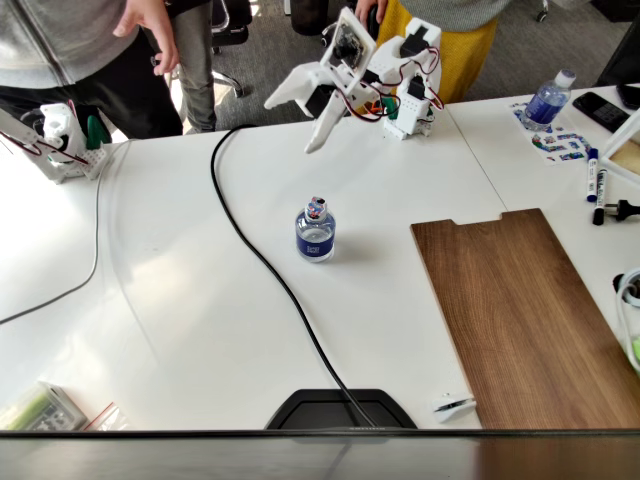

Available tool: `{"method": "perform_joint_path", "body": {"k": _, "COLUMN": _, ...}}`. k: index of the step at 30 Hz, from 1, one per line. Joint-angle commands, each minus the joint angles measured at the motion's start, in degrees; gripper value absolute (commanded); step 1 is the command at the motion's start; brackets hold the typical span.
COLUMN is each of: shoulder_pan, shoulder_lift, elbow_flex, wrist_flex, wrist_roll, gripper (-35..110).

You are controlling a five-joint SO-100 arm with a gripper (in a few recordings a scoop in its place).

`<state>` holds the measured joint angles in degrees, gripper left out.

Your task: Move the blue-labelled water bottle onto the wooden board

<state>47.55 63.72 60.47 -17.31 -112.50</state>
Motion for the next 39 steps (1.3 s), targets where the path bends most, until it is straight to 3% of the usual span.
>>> {"method": "perform_joint_path", "body": {"k": 1, "shoulder_pan": -1.7, "shoulder_lift": 0.6, "elbow_flex": -0.7, "wrist_flex": -4.5, "wrist_roll": 0.6, "gripper": 32}}
{"method": "perform_joint_path", "body": {"k": 17, "shoulder_pan": -7.6, "shoulder_lift": 3.1, "elbow_flex": -0.7, "wrist_flex": 11.9, "wrist_roll": -8.0, "gripper": 32}}
{"method": "perform_joint_path", "body": {"k": 28, "shoulder_pan": -8.2, "shoulder_lift": 3.6, "elbow_flex": 8.9, "wrist_flex": -8.6, "wrist_roll": 11.3, "gripper": 28}}
{"method": "perform_joint_path", "body": {"k": 39, "shoulder_pan": -4.5, "shoulder_lift": 8.4, "elbow_flex": 21.8, "wrist_flex": -11.9, "wrist_roll": 10.8, "gripper": 28}}
